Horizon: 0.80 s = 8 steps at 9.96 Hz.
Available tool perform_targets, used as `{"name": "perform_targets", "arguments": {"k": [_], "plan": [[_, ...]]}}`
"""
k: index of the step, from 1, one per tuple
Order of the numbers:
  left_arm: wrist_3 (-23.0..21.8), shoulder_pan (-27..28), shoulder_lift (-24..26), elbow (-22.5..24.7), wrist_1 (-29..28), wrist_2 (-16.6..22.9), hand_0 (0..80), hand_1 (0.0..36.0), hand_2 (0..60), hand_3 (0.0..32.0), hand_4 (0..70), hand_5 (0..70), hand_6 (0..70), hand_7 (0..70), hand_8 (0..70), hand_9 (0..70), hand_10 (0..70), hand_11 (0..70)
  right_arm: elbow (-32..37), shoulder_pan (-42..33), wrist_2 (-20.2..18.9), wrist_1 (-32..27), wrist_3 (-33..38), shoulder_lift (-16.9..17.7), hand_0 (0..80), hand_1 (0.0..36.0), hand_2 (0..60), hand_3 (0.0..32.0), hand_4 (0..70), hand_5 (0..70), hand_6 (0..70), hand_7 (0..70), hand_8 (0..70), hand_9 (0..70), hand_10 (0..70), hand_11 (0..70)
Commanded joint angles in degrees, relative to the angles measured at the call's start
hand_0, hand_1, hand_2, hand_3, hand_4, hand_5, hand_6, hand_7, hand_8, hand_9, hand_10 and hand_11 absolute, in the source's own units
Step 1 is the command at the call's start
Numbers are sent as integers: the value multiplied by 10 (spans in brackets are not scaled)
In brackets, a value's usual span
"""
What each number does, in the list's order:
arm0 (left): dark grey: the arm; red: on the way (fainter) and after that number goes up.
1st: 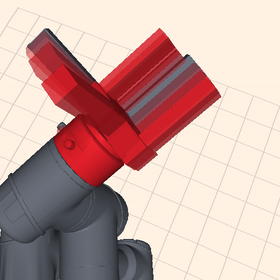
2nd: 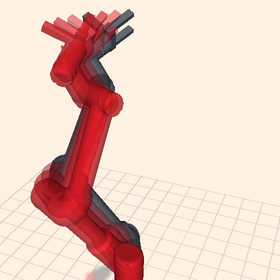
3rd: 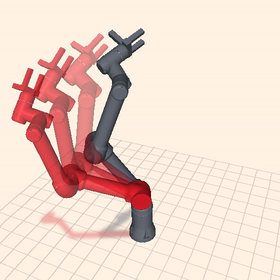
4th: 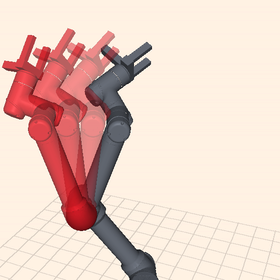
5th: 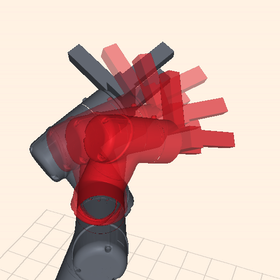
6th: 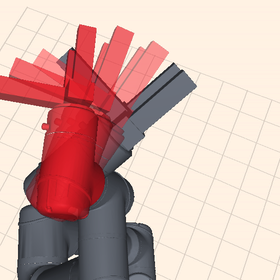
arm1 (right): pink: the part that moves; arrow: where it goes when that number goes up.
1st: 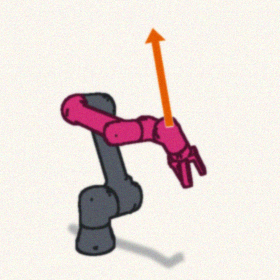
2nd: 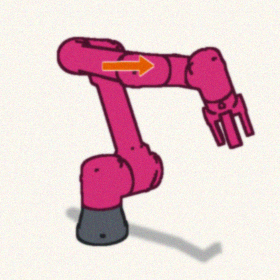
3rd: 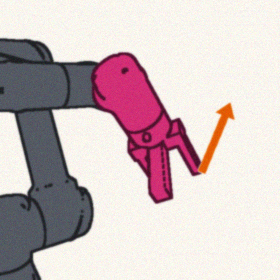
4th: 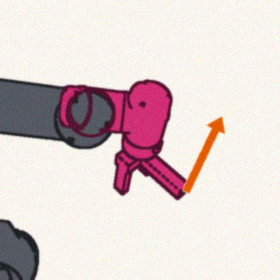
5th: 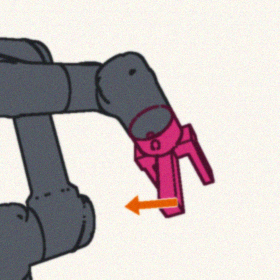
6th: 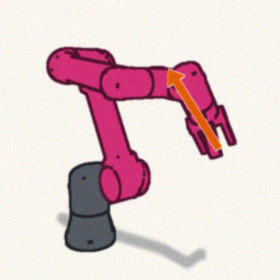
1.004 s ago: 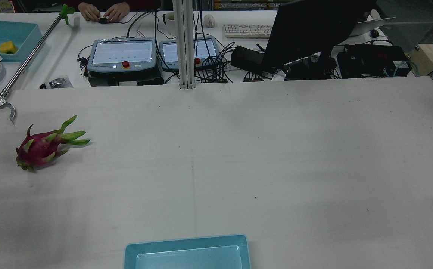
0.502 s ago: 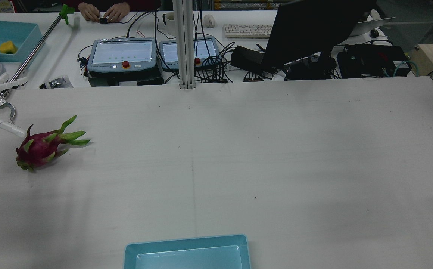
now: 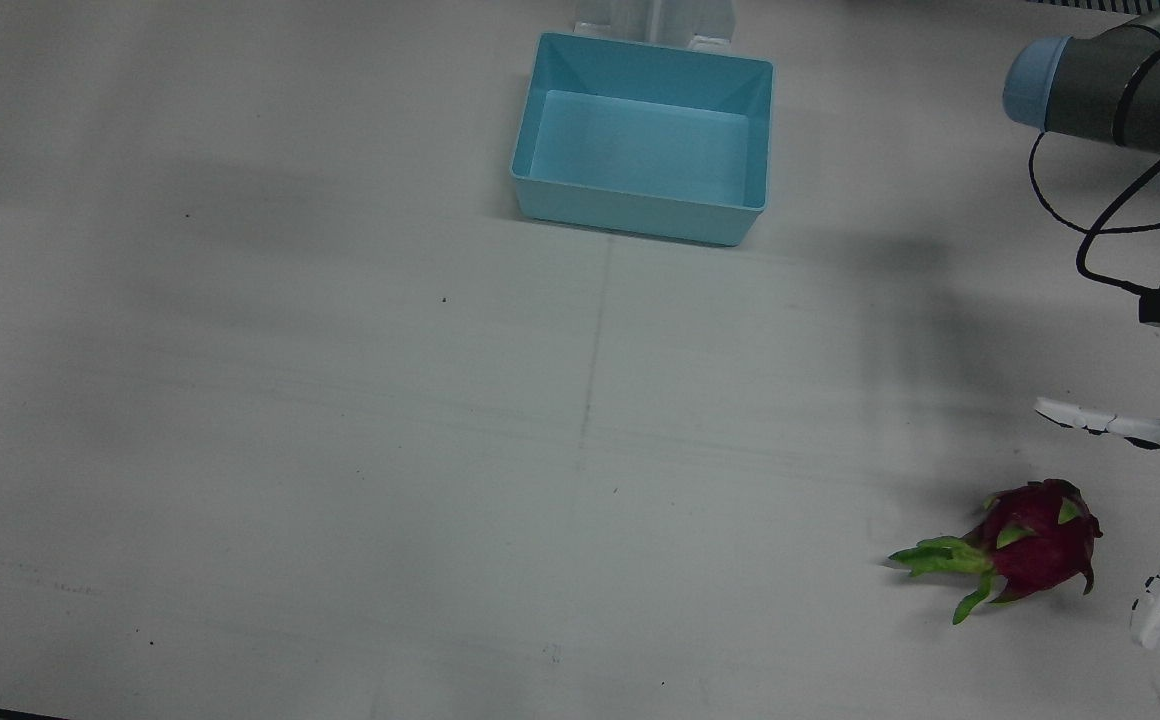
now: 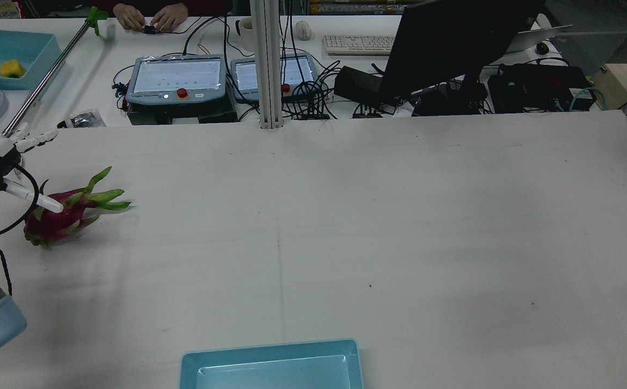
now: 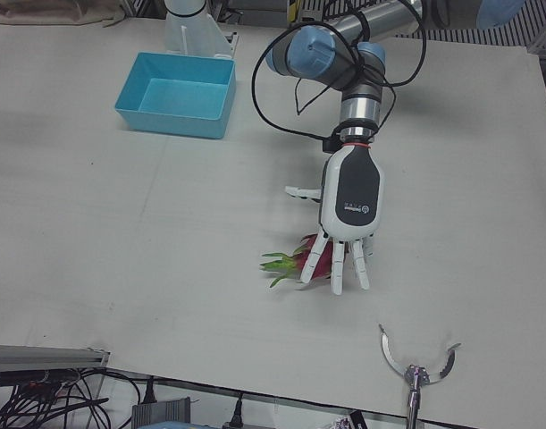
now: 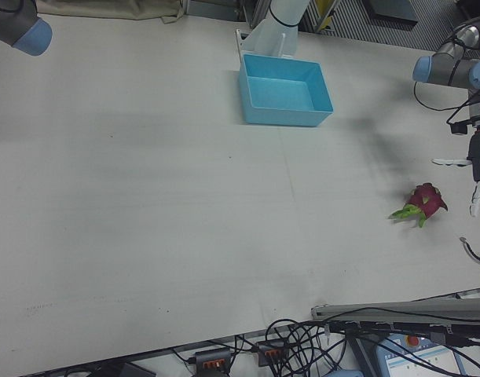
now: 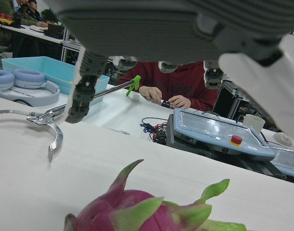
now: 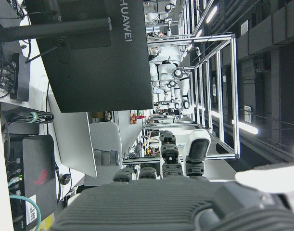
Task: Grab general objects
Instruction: 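Move the left hand down toward the pink dragon fruit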
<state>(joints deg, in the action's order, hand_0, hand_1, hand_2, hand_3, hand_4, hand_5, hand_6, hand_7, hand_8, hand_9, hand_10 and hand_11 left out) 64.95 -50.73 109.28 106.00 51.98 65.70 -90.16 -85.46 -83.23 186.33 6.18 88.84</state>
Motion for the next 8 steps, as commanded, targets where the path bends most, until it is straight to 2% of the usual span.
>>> {"name": "perform_targets", "arguments": {"k": [1,3,5,8], "plan": [[0,21,3,-34,-28,-5,506,110,0,320,0,0,0,0,0,0,0,0,0,-1,0,0,0,0,0,0,0,0,0,0,0,0,0,0,0,0],[-3,21,4,-74,-45,-5,500,107,0,320,0,0,0,0,0,0,0,0,0,-1,0,0,0,-1,0,0,0,0,0,0,0,0,0,0,0,0],[-10,22,14,-80,-43,-24,502,113,0,320,0,0,0,0,0,0,0,0,0,-1,0,0,0,0,0,0,0,0,0,0,0,0,0,0,0,0],[-11,22,21,-96,-50,-26,504,119,0,320,0,0,0,0,0,0,0,0,0,-1,0,0,0,0,0,0,0,0,0,0,0,0,0,0,0,0]]}}
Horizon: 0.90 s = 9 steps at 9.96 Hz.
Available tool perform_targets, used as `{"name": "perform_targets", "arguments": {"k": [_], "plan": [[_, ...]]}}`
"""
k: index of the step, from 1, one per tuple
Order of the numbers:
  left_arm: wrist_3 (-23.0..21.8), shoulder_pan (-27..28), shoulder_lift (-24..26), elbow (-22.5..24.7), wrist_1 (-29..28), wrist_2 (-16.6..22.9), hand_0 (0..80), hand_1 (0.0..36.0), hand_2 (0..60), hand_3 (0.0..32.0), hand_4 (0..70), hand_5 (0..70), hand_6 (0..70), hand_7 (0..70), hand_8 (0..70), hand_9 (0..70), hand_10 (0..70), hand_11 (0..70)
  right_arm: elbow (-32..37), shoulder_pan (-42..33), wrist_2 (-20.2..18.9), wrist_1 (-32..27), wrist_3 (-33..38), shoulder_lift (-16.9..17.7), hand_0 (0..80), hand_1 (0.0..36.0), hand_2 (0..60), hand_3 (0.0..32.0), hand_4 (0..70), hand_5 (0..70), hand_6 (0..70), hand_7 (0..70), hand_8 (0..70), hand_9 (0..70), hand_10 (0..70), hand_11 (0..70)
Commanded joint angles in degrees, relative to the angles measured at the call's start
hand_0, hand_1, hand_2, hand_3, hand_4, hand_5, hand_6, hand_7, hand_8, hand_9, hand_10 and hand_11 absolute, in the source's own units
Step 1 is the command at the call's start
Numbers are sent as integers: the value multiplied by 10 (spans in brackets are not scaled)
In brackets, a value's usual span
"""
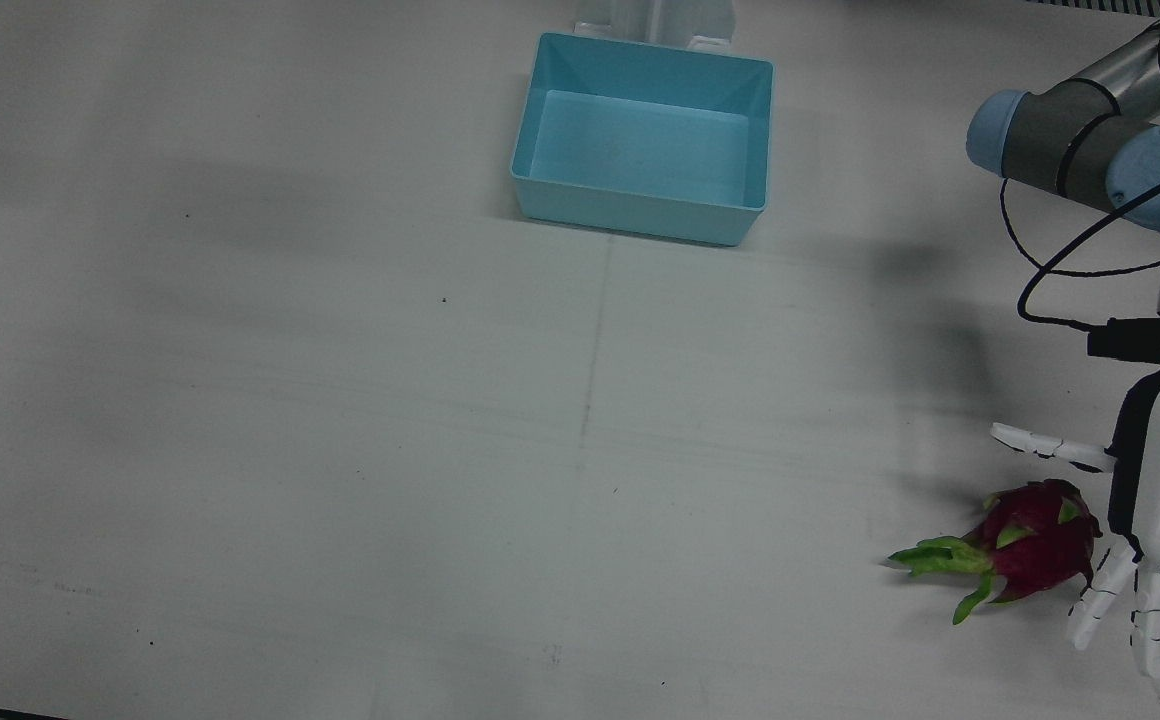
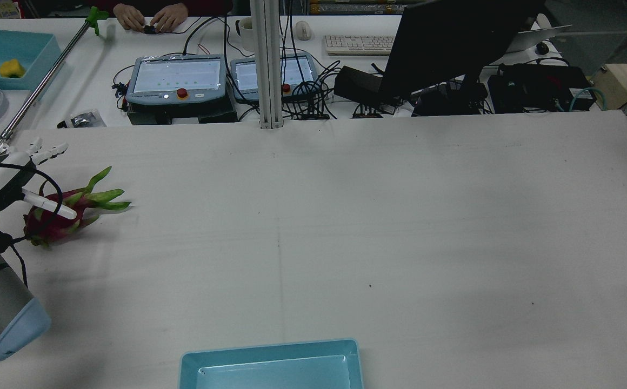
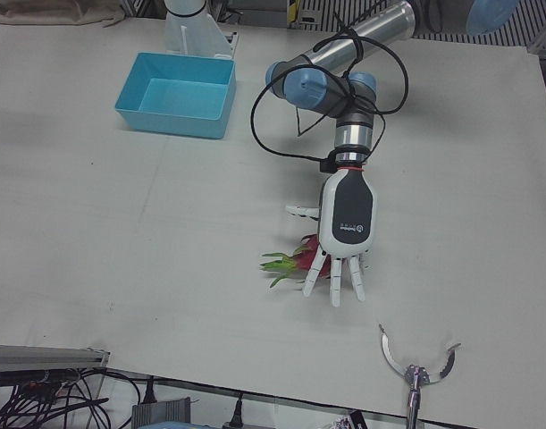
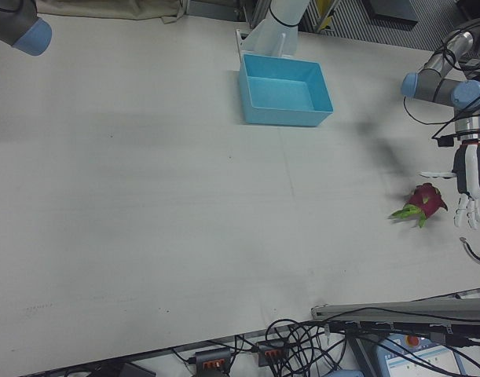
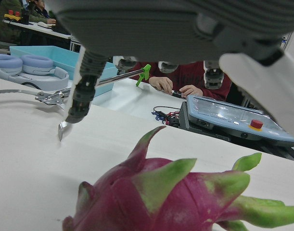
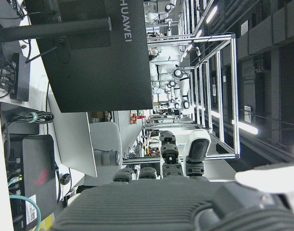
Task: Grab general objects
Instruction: 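Move the left hand down toward the pink dragon fruit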
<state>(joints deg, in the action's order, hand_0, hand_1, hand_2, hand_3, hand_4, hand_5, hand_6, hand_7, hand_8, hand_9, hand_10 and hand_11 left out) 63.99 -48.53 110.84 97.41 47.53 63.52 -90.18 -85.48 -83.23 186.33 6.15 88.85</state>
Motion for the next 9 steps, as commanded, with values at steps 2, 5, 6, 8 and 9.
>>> {"name": "perform_targets", "arguments": {"k": [2,5,6,8,9], "plan": [[-2,17,6,-11,-8,-6,498,112,0,320,0,0,0,0,0,0,0,0,-1,0,0,0,0,0,0,0,0,0,0,0,0,0,0,0,0,0],[-1,21,10,-26,-22,-7,497,108,0,320,0,0,0,0,0,0,0,0,-1,0,0,0,0,0,0,0,0,0,0,0,0,0,0,0,0,0],[0,22,11,-28,-24,-7,497,108,0,320,0,0,0,0,0,0,0,0,-1,0,0,0,0,0,0,0,0,0,0,0,0,0,0,0,0,0],[1,22,17,-51,-40,-6,497,112,0,320,0,0,0,0,0,0,0,0,-1,0,0,0,0,0,0,0,0,0,0,0,0,0,0,0,0,0],[1,22,17,-63,-51,-8,495,110,0,320,0,0,0,0,0,0,0,0,-1,0,0,0,0,0,0,0,0,0,0,0,0,0,0,0,0,0]]}}
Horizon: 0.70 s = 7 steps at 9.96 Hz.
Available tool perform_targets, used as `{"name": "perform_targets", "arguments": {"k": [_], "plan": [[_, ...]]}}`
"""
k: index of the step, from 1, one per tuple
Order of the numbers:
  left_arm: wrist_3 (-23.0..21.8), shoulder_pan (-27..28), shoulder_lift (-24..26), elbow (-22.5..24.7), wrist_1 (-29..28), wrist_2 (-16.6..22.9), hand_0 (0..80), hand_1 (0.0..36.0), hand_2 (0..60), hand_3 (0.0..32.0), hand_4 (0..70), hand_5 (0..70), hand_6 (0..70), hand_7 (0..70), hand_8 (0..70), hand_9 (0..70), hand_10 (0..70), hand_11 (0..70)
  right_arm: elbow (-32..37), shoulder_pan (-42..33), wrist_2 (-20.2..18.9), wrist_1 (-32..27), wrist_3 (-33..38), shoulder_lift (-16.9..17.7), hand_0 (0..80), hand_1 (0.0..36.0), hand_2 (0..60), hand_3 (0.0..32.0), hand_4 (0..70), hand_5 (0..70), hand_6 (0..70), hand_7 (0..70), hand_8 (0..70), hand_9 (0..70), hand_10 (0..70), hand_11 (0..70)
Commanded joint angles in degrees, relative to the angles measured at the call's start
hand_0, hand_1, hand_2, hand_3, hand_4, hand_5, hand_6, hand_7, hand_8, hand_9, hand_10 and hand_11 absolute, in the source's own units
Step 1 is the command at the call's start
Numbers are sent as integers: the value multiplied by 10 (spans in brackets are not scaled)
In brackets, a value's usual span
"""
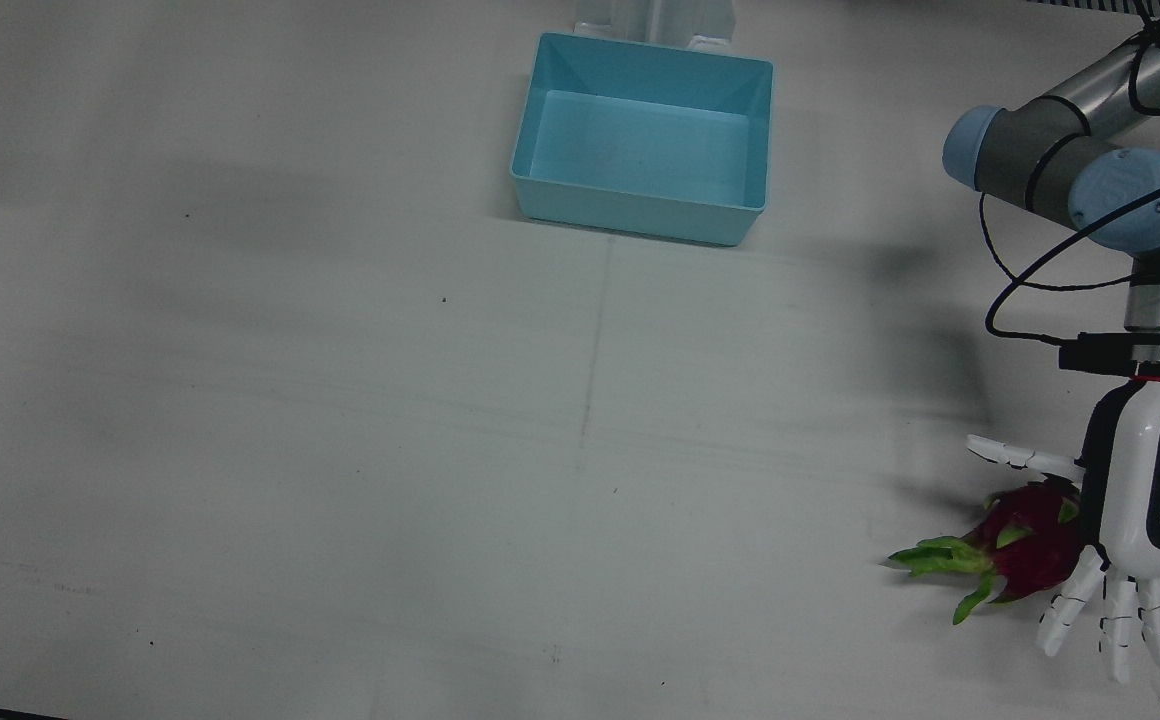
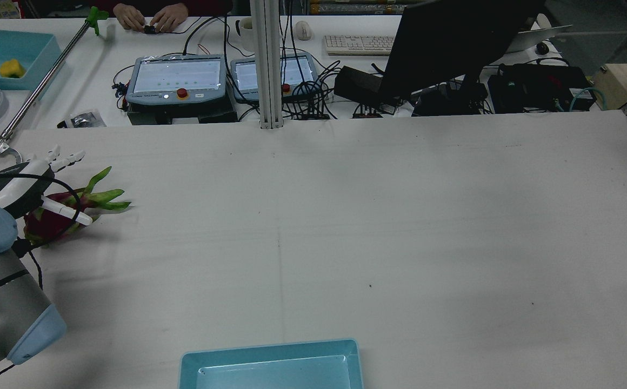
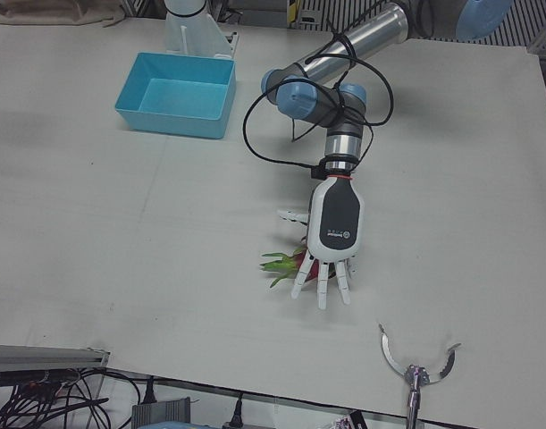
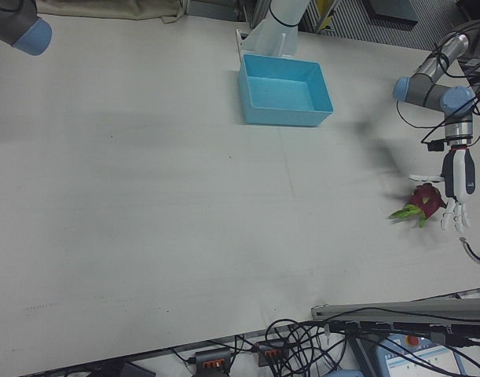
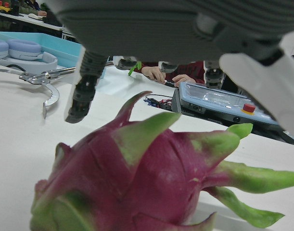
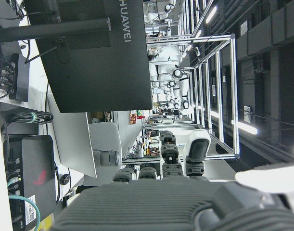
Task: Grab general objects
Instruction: 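Move the left hand down toward the pink dragon fruit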
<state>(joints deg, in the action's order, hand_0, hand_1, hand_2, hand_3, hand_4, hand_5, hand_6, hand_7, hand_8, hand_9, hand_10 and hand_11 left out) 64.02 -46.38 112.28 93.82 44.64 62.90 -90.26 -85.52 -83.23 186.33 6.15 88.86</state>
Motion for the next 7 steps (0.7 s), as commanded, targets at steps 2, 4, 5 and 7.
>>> {"name": "perform_targets", "arguments": {"k": [2,4,5,7], "plan": [[1,0,-1,-23,-20,-22,495,112,0,320,0,0,0,0,0,0,0,0,0,0,0,0,0,0,0,0,0,0,0,0,0,0,0,0,0,0],[1,1,-4,-22,-20,-22,494,112,0,320,0,0,0,0,0,0,0,0,-1,0,0,0,0,0,0,0,0,0,0,0,0,0,0,0,0,0],[1,3,-5,-22,-21,-23,492,108,0,320,0,0,0,0,0,0,0,0,-1,0,0,1,0,0,0,0,0,0,0,0,0,0,0,0,0,0],[1,16,-2,-22,-19,-23,488,106,0,320,0,0,0,0,0,0,0,0,-1,0,0,0,0,0,0,0,0,0,0,0,0,0,0,0,0,0]]}}
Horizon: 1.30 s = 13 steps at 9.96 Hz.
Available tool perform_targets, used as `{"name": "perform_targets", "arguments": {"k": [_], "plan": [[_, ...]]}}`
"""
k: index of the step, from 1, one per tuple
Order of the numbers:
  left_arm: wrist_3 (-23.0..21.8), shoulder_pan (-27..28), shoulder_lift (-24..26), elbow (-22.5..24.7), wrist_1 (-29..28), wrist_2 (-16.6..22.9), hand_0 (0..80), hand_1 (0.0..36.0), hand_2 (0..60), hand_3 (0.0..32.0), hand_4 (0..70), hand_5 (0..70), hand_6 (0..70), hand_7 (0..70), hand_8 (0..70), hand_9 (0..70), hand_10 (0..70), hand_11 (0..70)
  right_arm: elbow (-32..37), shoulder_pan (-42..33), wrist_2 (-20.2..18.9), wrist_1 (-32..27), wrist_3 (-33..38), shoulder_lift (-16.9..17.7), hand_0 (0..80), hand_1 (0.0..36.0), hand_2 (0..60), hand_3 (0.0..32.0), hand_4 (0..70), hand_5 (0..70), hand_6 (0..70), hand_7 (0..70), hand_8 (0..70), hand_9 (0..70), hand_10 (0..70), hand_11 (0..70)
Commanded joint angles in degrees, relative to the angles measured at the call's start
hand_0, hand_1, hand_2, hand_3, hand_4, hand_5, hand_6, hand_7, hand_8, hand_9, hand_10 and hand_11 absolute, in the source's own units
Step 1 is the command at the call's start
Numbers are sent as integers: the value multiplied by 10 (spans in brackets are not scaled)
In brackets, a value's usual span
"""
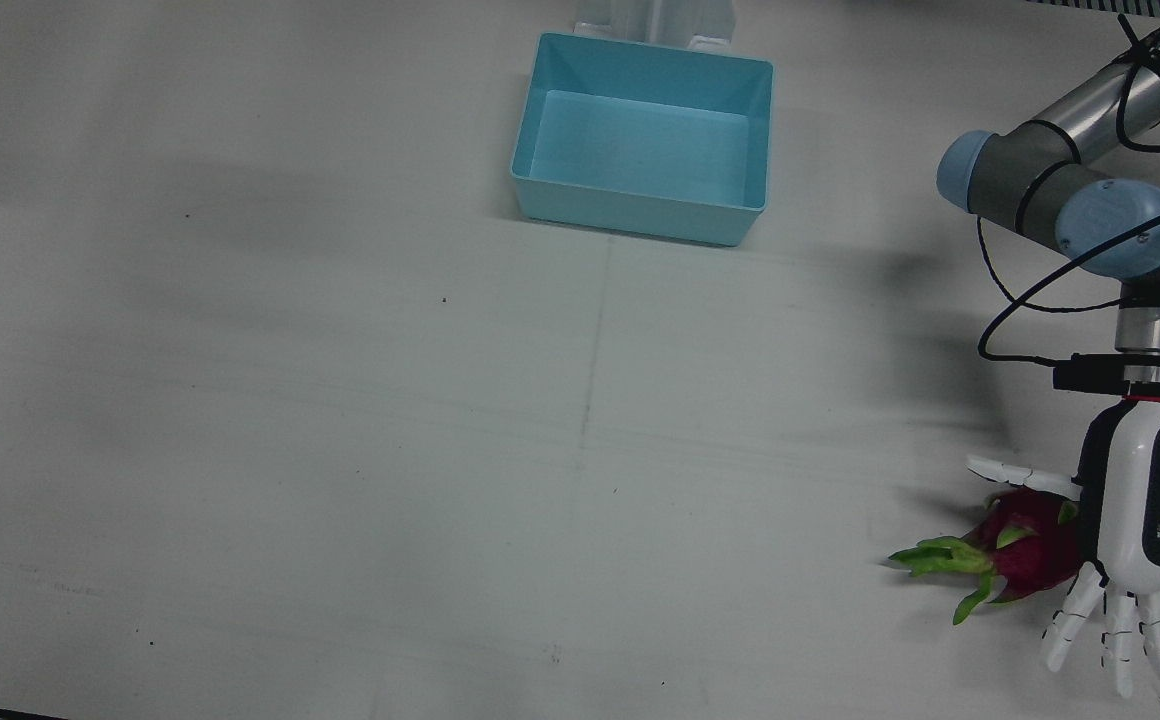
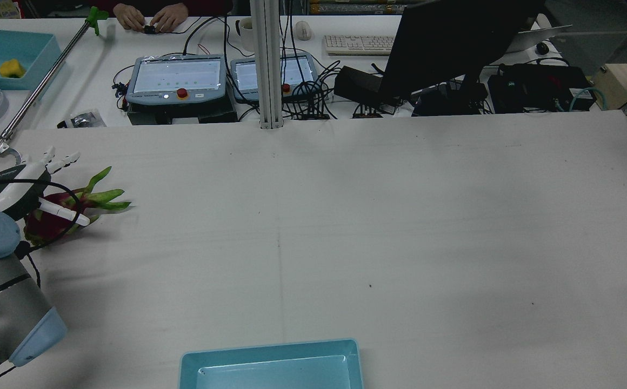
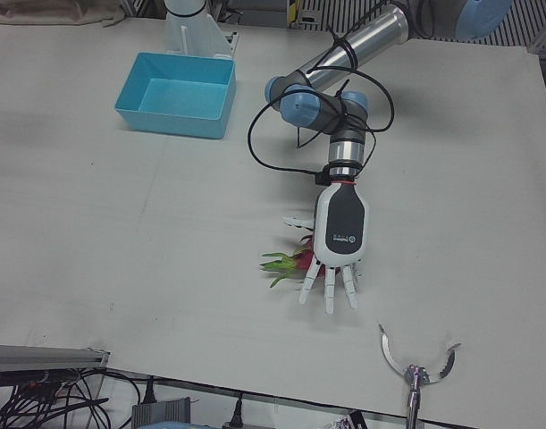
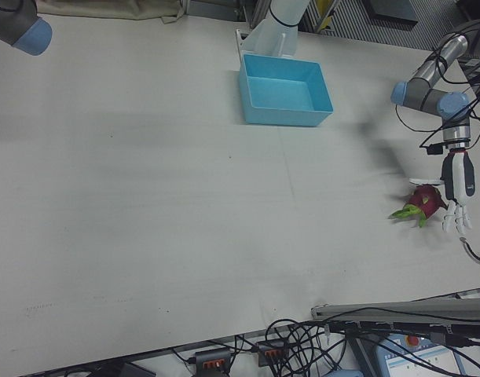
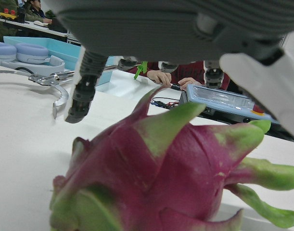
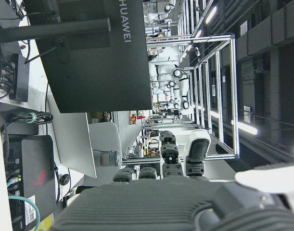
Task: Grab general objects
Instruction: 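Position the left hand's fingers around the dragon fruit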
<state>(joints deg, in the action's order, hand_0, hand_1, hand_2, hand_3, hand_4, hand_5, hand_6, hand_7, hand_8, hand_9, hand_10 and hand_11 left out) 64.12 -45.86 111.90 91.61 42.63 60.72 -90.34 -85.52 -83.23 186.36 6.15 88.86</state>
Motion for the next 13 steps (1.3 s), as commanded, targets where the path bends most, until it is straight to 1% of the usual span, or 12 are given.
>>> {"name": "perform_targets", "arguments": {"k": [1,6,9,13], "plan": [[0,11,2,1,1,-4,487,104,0,320,0,0,0,0,0,0,0,0,0,0,0,0,0,0,0,0,0,0,0,0,0,0,0,0,0,0],[0,14,-1,-1,-3,-17,484,100,0,320,0,0,0,0,0,0,0,0,0,0,0,0,0,0,0,0,0,0,0,0,0,0,0,0,0,0],[0,35,-2,-2,-3,-31,480,92,0,320,0,0,0,0,0,0,0,0,0,0,0,0,0,0,0,0,0,0,0,0,0,0,0,0,0,0],[0,39,0,-6,-2,-34,478,91,0,320,0,0,0,0,0,0,0,0,0,0,0,0,0,0,0,0,0,0,0,0,0,0,0,0,0,0]]}}
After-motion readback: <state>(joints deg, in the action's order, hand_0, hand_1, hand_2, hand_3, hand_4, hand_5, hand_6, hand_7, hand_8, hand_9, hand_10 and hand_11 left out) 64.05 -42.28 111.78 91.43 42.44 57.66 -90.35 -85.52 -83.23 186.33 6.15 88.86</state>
